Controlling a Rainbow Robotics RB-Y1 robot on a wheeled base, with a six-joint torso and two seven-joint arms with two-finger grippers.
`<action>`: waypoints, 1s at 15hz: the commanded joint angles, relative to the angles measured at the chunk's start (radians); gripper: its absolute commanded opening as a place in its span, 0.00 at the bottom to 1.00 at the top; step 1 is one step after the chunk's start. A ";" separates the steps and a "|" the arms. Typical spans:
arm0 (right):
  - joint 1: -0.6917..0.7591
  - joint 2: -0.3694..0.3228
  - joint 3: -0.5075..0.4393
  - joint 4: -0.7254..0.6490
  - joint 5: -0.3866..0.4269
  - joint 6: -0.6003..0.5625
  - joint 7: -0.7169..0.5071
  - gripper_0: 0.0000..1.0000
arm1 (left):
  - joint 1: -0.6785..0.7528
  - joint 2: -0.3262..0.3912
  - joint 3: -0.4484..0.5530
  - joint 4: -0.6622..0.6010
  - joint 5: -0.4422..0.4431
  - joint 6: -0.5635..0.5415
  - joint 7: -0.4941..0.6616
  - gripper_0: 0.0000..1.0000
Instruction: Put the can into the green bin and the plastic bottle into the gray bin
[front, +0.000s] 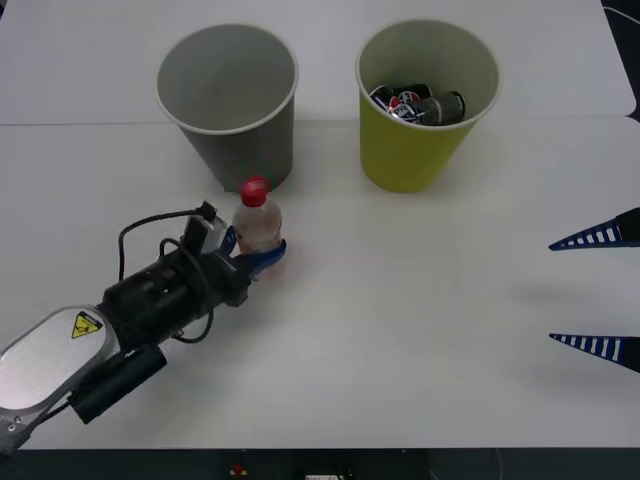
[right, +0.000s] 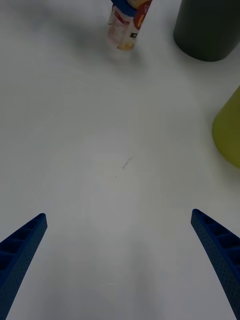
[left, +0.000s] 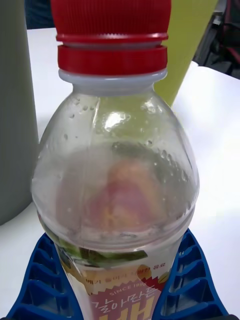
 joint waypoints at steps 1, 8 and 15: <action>0.000 0.000 0.000 0.000 0.000 0.000 0.000 1.00 | 0.075 0.010 0.134 -0.066 -0.063 -0.159 0.011 0.00; 0.000 0.000 0.000 0.000 0.000 0.000 0.000 1.00 | 0.234 -0.006 0.495 -0.339 -0.379 -0.567 0.261 0.00; 0.000 0.000 0.000 0.000 0.000 0.000 0.000 1.00 | 0.147 -0.047 0.778 -0.566 -0.489 -1.023 0.709 0.00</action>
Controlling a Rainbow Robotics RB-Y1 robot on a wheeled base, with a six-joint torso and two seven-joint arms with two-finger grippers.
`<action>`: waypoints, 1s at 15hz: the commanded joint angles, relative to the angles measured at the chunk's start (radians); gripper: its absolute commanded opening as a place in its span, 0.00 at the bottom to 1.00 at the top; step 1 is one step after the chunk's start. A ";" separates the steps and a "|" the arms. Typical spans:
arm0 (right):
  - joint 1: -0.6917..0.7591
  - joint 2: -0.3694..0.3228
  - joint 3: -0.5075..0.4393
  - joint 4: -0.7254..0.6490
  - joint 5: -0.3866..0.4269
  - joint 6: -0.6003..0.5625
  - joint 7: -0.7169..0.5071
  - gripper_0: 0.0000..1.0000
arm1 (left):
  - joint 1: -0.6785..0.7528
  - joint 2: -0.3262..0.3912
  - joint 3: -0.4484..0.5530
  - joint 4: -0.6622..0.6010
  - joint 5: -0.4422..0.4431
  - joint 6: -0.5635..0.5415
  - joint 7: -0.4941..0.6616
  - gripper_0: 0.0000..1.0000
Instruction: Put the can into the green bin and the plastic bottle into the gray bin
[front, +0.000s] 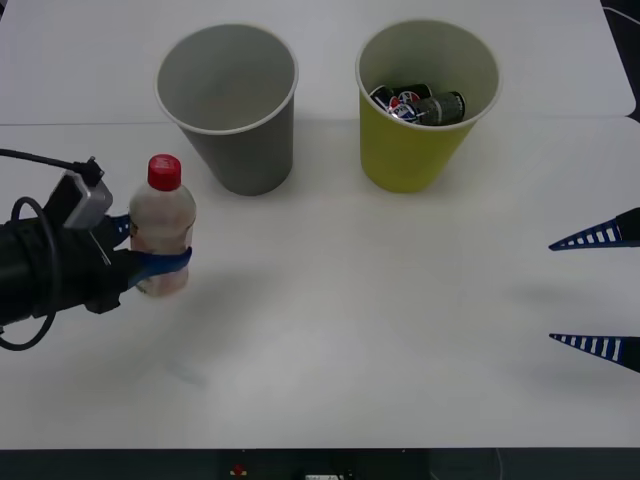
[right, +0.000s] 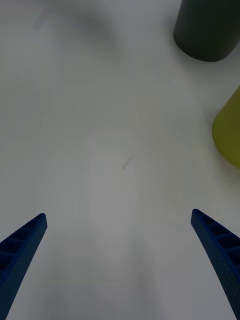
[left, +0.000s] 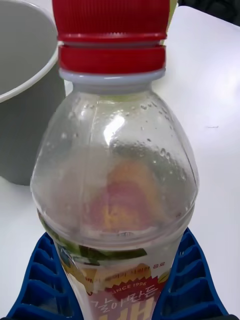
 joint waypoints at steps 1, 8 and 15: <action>0.000 0.000 0.000 0.000 0.000 0.000 0.000 1.00 | -0.085 0.004 0.070 -0.046 -0.011 -0.134 0.176 0.00; 0.000 0.000 0.000 0.000 0.000 0.000 0.000 1.00 | -0.276 0.225 0.061 0.003 0.008 -0.194 0.391 0.00; 0.000 0.000 0.000 0.000 0.000 0.000 0.000 1.00 | -0.666 0.377 -0.127 0.304 0.055 -0.263 0.391 0.00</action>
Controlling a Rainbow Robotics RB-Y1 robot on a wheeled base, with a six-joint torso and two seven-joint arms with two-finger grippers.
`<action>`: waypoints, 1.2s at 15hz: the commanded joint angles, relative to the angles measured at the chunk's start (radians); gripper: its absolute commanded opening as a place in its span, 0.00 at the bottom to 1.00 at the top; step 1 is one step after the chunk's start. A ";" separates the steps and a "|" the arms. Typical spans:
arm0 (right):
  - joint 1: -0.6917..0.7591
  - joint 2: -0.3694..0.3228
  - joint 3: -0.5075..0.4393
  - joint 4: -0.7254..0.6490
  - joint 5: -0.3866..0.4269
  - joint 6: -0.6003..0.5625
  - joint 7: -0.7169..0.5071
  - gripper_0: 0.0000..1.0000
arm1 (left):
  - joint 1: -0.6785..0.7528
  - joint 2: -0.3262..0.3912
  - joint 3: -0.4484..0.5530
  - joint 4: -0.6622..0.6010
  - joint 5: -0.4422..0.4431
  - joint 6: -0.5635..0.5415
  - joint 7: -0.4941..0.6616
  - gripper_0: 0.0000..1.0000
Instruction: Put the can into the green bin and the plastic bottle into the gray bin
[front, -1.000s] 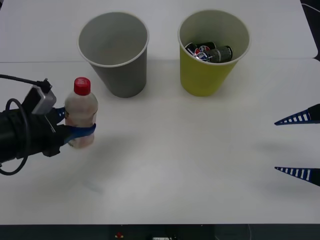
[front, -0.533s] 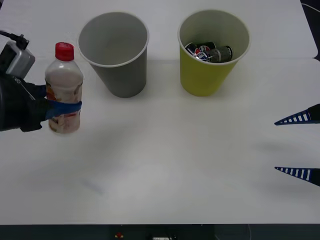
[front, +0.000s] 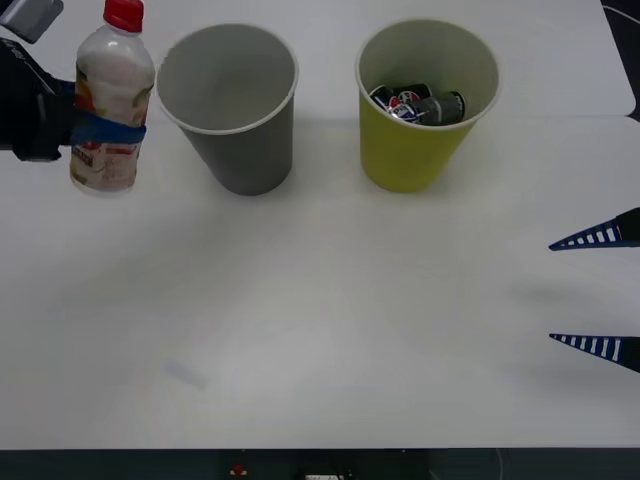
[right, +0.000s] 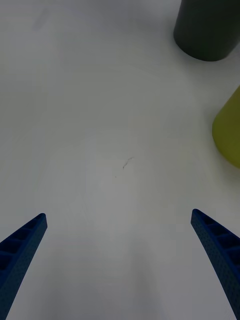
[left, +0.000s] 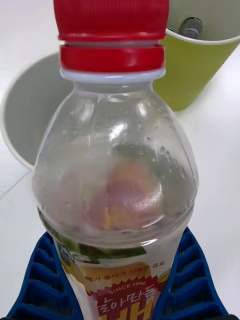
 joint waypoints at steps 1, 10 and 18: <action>0.000 0.000 0.000 0.000 0.000 0.000 0.000 1.00 | -0.133 0.044 -0.089 0.107 0.016 -0.011 -0.001 0.00; 0.000 0.000 0.000 0.000 0.000 0.000 0.000 1.00 | -0.518 -0.005 -0.446 0.425 -0.035 0.060 -0.010 0.00; 0.000 0.000 0.000 0.000 0.000 0.000 0.000 1.00 | -0.609 -0.149 -0.511 0.531 -0.226 0.084 -0.041 0.00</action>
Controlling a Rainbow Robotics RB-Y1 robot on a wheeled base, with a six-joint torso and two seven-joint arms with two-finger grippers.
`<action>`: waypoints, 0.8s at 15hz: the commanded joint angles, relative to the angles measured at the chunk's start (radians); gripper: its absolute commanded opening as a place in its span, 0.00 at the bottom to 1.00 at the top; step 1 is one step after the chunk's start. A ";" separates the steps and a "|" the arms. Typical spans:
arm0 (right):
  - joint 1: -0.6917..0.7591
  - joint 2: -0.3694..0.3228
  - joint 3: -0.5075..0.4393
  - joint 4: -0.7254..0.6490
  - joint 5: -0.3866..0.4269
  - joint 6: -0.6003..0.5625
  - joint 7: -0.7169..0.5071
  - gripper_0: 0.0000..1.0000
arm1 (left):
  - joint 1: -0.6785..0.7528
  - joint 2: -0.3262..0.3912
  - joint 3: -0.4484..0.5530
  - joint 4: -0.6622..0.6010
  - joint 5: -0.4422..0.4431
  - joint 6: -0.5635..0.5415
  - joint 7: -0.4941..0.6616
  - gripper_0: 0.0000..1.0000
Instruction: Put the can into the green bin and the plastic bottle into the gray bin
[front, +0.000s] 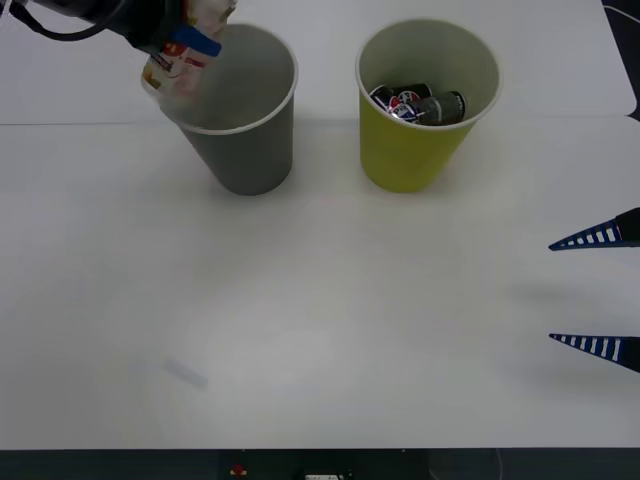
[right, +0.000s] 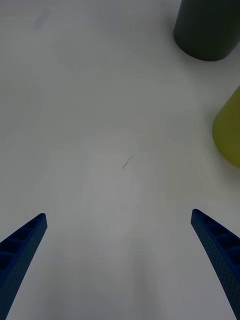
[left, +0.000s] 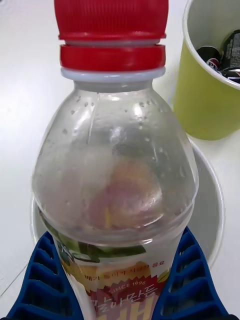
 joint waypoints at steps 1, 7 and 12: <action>0.000 0.000 0.000 0.000 0.000 0.000 0.000 1.00 | -0.007 -0.034 -0.003 0.020 -0.035 0.006 0.000 0.00; 0.000 0.000 0.000 0.000 0.000 0.000 0.000 1.00 | -0.011 -0.066 -0.002 0.020 -0.078 0.006 0.000 1.00; 0.000 0.000 0.000 0.000 0.000 0.000 0.000 1.00 | -0.008 -0.043 0.003 -0.029 -0.066 0.006 -0.061 1.00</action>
